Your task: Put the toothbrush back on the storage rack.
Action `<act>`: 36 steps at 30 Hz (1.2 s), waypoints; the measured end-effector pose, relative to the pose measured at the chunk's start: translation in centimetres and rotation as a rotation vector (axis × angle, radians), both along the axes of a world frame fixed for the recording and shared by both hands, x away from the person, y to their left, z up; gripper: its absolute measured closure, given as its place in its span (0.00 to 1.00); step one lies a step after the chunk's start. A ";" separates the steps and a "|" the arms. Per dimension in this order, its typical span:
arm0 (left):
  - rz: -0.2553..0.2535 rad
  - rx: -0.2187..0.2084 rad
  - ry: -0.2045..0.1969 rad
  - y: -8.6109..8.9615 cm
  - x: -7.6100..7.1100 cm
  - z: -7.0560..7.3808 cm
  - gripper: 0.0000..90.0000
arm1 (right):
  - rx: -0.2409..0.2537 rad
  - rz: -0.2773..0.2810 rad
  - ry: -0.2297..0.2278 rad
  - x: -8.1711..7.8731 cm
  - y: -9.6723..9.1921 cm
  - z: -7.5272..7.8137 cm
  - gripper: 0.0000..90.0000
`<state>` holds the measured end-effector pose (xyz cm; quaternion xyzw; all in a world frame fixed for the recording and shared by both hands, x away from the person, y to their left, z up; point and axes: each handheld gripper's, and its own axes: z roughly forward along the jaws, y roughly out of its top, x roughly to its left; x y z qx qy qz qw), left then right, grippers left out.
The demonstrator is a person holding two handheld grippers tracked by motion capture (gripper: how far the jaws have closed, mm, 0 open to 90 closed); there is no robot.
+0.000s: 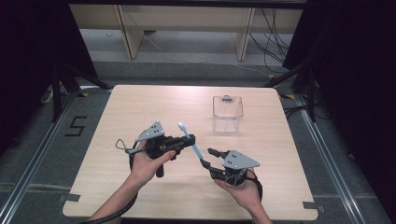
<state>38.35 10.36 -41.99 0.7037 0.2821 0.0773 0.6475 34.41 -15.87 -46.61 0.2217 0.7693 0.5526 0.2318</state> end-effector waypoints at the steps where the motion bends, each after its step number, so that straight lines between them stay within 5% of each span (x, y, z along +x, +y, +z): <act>1: 0.000 0.000 0.000 0.0 0.0 0.0 0.93 | 0.000 0.000 0.000 0.0 0.0 0.0 0.57; 7: 0.039 0.060 -0.090 0.3 -0.1 -0.3 0.93 | 0.023 -0.030 0.021 0.1 -0.7 -0.1 0.57; 12: 0.057 0.069 -0.098 0.6 0.0 -0.4 0.93 | 0.023 -0.088 0.023 0.2 -1.8 -0.4 0.56; 17: 0.062 0.083 -0.109 0.5 0.1 -0.6 0.93 | 0.057 -0.081 0.030 -0.1 -1.6 -0.2 0.56; 21: 0.069 0.106 -0.129 0.1 0.1 -0.6 0.93 | 0.105 -0.076 0.001 -0.5 -1.3 0.8 0.60; 22: 0.068 0.115 -0.141 0.0 0.1 -0.6 0.93 | 0.125 -0.070 0.032 -0.7 -1.2 1.3 0.61; 23: 0.070 0.117 -0.147 -0.1 0.1 -0.6 0.93 | 0.137 -0.072 -0.015 -0.6 -1.2 1.7 0.63; 24: 0.077 0.121 -0.156 -0.3 0.0 -0.6 0.93 | 0.177 -0.061 0.005 -0.9 -0.9 2.7 0.66; 29: 0.077 0.133 -0.178 -0.9 -0.1 -0.8 0.93 | 0.211 -0.050 -0.019 -0.8 -0.1 4.2 0.72; 33: 0.080 0.146 -0.196 -1.6 -0.3 -1.0 0.93 | 0.189 -0.036 -0.065 -0.1 0.9 5.2 0.74; 36: 0.081 0.167 -0.224 -2.0 -0.4 -1.1 0.93 | 0.183 -0.021 -0.043 0.2 1.9 5.3 0.74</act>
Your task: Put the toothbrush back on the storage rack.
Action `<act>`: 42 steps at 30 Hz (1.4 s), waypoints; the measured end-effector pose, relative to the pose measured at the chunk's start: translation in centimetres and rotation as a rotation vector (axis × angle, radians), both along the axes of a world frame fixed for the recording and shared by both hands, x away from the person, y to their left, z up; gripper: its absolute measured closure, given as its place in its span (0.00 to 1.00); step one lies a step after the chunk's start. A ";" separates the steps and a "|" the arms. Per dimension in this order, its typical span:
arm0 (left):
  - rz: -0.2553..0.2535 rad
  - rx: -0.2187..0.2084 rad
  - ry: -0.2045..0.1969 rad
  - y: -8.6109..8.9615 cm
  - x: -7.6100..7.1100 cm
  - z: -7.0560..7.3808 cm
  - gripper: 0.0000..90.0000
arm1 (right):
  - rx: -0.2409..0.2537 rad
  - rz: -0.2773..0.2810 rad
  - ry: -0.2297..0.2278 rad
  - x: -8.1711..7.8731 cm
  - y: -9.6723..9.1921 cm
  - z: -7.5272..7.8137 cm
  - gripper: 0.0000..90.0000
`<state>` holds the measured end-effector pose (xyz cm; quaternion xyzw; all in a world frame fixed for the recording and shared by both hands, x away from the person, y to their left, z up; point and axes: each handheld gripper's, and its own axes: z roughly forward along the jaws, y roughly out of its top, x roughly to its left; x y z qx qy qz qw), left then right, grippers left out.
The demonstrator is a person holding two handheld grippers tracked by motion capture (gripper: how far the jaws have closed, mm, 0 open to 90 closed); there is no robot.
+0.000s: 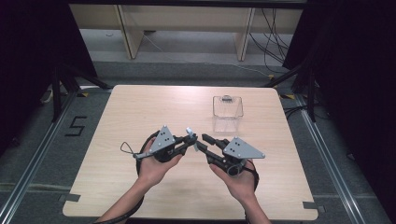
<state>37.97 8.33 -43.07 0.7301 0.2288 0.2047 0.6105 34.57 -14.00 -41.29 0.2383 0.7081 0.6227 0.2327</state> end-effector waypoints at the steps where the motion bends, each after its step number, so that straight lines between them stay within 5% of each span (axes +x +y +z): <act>1: 0.000 0.000 0.000 0.0 0.0 0.0 0.93 | 0.000 0.000 0.000 0.0 0.0 0.0 0.74; 6: -0.012 0.034 -0.028 -0.5 -0.2 -0.1 0.93 | 0.024 -0.008 -0.011 0.3 0.7 0.0 0.74; 8: -0.014 0.040 -0.034 -0.7 -0.4 -0.1 0.93 | 0.035 0.009 0.022 0.2 0.8 0.0 0.74; 14: -0.021 0.066 -0.059 -1.3 -0.7 -0.1 0.93 | 0.022 -0.005 -0.015 0.4 0.9 0.2 0.76; 19: -0.021 0.072 -0.067 -1.4 -0.8 0.0 0.93 | 0.031 -0.006 0.006 0.5 0.8 0.2 0.78; 21: -0.021 0.074 -0.071 -1.6 -0.8 0.1 0.93 | 0.011 -0.014 -0.019 0.6 0.9 0.2 0.80; 24: -0.023 0.079 -0.074 -1.7 -0.9 0.1 0.93 | 0.029 -0.003 0.019 0.4 1.2 0.1 0.84; 33: -0.029 0.074 -0.070 -2.0 -0.9 0.2 0.92 | 0.018 -0.042 -0.010 0.4 0.8 0.3 0.92; 35: -0.031 0.073 -0.077 -2.1 -1.0 0.2 0.92 | 0.021 -0.047 0.019 0.3 0.6 0.4 0.94; 42: -0.025 0.102 -0.101 -2.0 -1.1 0.1 0.67 | 0.007 -0.079 0.012 0.4 0.1 0.8 0.95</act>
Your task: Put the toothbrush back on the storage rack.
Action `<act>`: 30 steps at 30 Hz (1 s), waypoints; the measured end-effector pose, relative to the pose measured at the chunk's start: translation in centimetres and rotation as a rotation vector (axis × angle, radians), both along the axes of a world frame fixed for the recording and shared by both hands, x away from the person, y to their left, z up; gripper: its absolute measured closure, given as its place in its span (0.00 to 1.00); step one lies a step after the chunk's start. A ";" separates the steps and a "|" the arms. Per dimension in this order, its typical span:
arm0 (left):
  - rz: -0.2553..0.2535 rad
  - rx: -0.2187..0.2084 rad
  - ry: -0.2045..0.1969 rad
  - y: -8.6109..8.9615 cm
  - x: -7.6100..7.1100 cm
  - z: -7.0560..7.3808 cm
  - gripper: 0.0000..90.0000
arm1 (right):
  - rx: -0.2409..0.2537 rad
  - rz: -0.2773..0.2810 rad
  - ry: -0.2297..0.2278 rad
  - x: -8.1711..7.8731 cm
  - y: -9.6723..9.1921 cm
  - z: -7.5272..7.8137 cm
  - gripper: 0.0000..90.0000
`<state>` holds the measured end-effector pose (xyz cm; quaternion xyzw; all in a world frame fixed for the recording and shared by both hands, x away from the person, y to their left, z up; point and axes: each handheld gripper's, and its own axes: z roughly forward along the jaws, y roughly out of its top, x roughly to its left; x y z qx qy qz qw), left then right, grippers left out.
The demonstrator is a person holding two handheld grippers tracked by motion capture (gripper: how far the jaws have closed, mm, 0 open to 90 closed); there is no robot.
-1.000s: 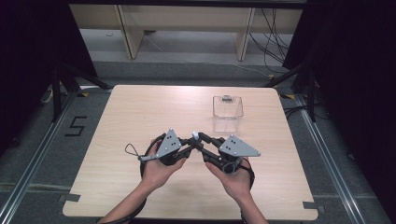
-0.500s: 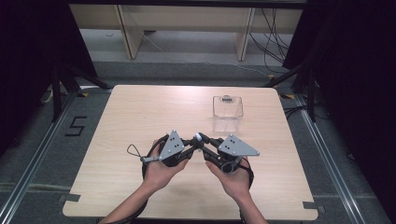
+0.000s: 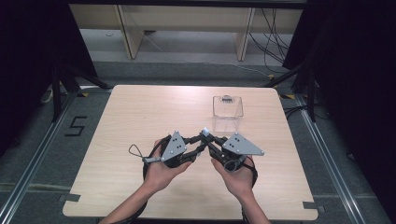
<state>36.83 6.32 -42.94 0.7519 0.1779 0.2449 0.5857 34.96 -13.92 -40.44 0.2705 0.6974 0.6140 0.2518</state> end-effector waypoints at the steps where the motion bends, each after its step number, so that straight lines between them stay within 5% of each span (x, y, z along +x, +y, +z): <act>1: 0.005 0.005 -0.002 0.3 -0.1 0.0 0.67 | 0.000 0.005 -0.013 0.1 -0.1 0.0 0.95; 9: 0.088 -0.013 0.010 3.2 0.0 -0.6 0.45 | -0.014 -0.039 -0.020 1.0 -1.0 -0.1 0.95; 17: 0.159 -0.041 0.015 6.8 0.4 -0.9 0.40 | 0.015 -0.070 0.012 1.5 -2.4 -0.4 0.95; 24: 0.213 -0.053 0.002 9.0 0.4 -1.5 0.41 | 0.027 -0.099 -0.023 1.8 -3.5 -0.3 0.95; 30: 0.264 -0.056 0.013 10.8 0.0 -2.2 0.41 | 0.010 -0.134 -0.003 1.9 -4.0 0.0 0.95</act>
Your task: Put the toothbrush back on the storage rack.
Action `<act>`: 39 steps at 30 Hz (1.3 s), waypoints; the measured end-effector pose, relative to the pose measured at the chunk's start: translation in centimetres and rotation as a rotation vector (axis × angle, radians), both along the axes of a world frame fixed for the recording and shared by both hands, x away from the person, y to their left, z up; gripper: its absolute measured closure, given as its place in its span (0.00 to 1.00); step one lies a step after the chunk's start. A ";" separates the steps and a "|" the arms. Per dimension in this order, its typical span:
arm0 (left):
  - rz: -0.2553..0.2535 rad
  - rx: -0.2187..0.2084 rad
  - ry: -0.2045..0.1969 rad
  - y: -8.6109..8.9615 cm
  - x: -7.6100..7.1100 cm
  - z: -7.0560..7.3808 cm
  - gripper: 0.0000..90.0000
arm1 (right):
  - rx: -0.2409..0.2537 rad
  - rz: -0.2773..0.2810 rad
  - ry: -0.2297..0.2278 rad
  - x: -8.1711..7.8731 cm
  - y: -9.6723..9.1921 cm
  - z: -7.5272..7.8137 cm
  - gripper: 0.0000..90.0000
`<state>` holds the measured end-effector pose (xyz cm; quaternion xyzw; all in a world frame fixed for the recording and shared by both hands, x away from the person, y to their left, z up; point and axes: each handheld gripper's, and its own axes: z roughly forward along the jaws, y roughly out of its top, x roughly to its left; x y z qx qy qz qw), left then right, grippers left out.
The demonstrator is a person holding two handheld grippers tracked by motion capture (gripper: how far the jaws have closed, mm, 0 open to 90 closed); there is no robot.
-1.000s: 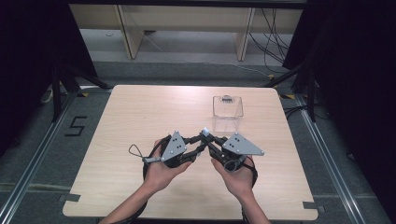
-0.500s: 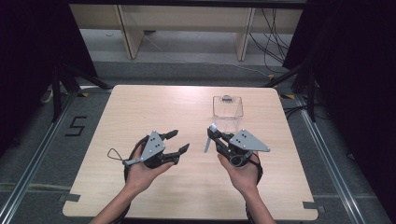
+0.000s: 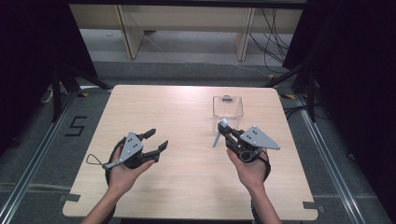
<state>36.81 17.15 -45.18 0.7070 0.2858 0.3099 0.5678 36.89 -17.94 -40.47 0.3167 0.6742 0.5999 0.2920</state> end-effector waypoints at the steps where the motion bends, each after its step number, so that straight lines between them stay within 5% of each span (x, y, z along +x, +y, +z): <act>1: 0.000 0.000 0.000 0.0 0.0 0.0 0.41 | 0.000 0.000 0.000 0.0 0.0 0.0 0.95; 9: 0.026 0.003 -0.017 1.5 -0.6 -0.9 0.41 | -0.004 -0.028 -0.016 0.4 -0.8 0.0 0.95; 10: 0.044 0.000 0.004 1.6 -0.9 -0.9 0.41 | -0.011 -0.031 -0.015 0.4 -0.9 0.0 0.95; 16: 0.048 -0.027 -0.032 2.5 -1.1 -1.1 0.41 | 0.010 -0.036 -0.009 0.6 -1.1 0.2 0.95; 39: 0.117 -0.055 -0.008 4.1 -2.3 -3.4 0.41 | -0.016 -0.117 -0.038 2.8 -2.8 2.2 0.95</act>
